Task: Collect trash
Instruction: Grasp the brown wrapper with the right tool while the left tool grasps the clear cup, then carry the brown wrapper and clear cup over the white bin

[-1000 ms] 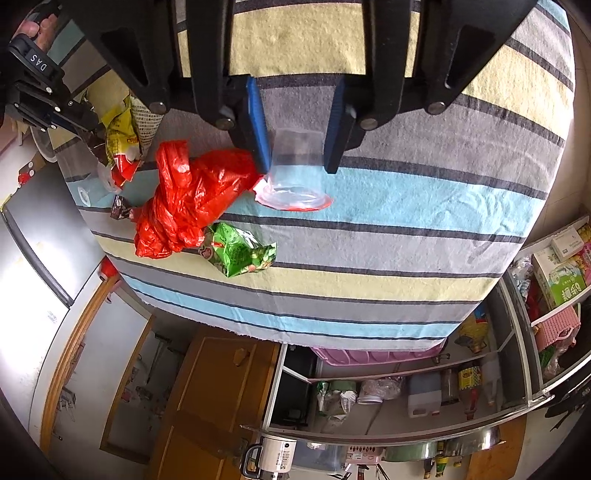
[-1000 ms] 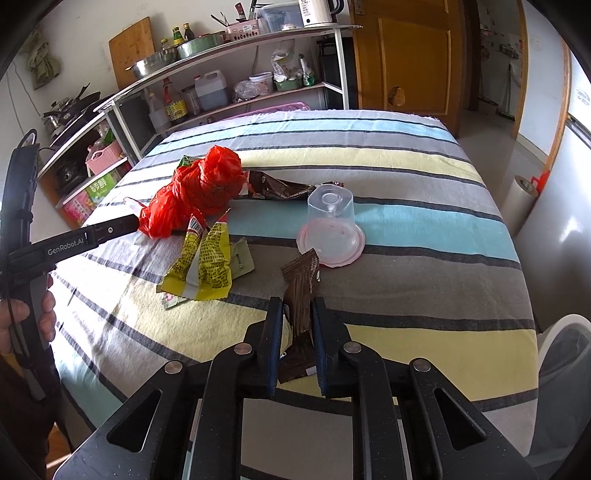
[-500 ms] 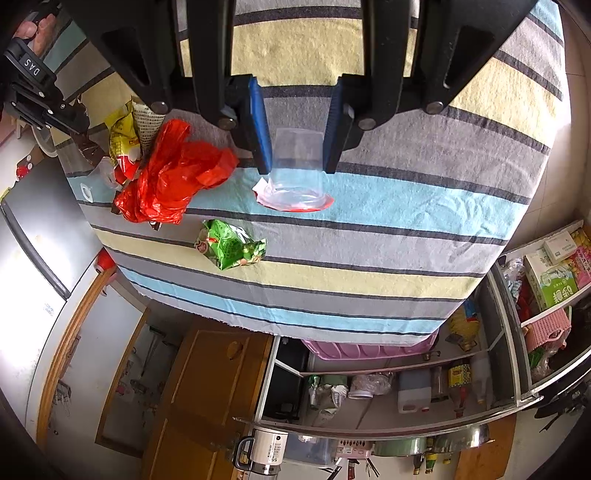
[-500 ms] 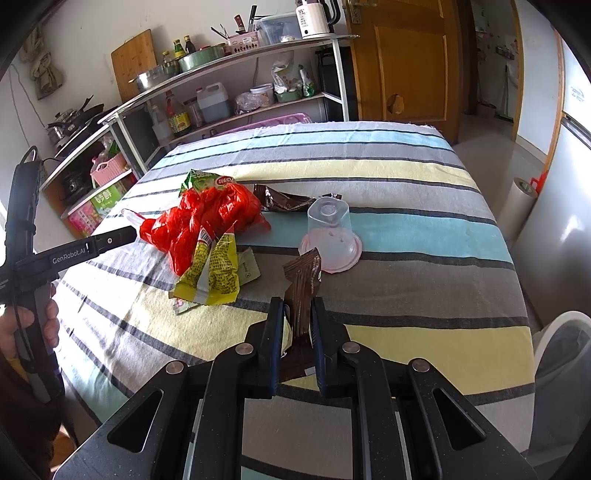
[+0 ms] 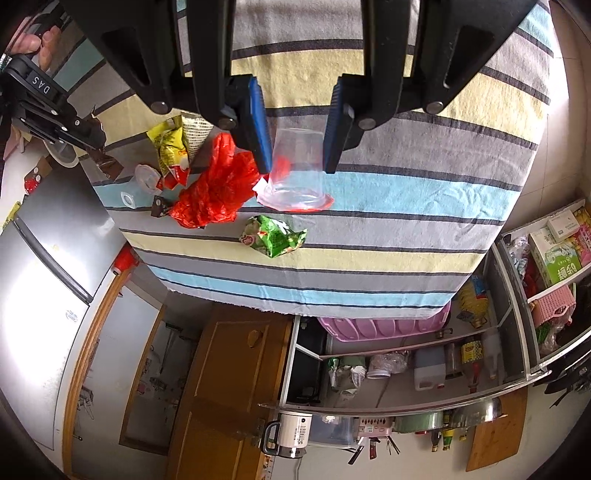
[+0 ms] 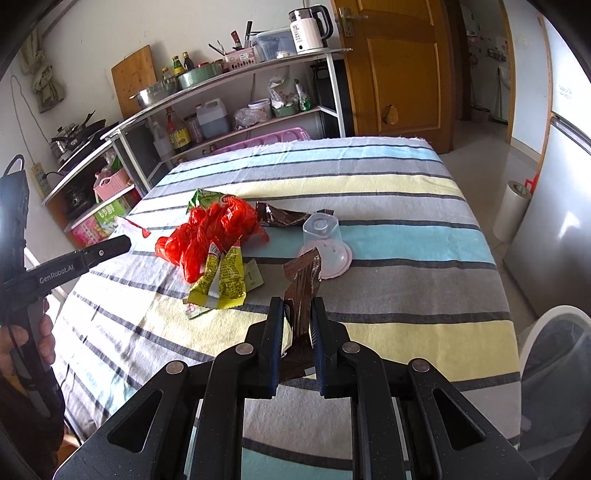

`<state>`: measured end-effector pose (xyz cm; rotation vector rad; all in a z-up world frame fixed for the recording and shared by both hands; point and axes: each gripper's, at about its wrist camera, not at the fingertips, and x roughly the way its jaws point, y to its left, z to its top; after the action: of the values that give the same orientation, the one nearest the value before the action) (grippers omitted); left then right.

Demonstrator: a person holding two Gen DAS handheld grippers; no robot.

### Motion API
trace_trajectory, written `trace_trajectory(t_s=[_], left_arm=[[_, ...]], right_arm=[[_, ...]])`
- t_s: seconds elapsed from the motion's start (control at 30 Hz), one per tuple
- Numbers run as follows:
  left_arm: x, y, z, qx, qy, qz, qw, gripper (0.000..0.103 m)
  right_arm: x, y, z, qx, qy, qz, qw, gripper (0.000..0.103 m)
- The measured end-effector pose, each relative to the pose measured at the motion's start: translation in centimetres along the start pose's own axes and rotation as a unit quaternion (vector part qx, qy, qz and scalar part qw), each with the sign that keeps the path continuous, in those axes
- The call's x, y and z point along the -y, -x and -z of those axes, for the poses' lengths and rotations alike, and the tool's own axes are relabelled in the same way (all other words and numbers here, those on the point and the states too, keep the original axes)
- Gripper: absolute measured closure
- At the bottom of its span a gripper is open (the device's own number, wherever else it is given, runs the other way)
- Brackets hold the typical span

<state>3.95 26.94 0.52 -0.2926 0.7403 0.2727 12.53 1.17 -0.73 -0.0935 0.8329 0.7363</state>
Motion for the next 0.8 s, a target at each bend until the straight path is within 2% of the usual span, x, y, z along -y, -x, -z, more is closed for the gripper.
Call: trace_trajectory(t_s=[0.33,0.8], left_arm=[[3.9,2.1,0.0,0.018,-0.037,0.035,0.9985,0.073],[10.8,2.6,0.0,0.017,-0.092,0.087,0.9918,0.073]], right_arm=[[1.6,3.0,0.2,0.027,-0.017,0.018,0.999,0.088],[5.6,7.4,1.5,0.059,-0.055,0.054,0.995,0.088]])
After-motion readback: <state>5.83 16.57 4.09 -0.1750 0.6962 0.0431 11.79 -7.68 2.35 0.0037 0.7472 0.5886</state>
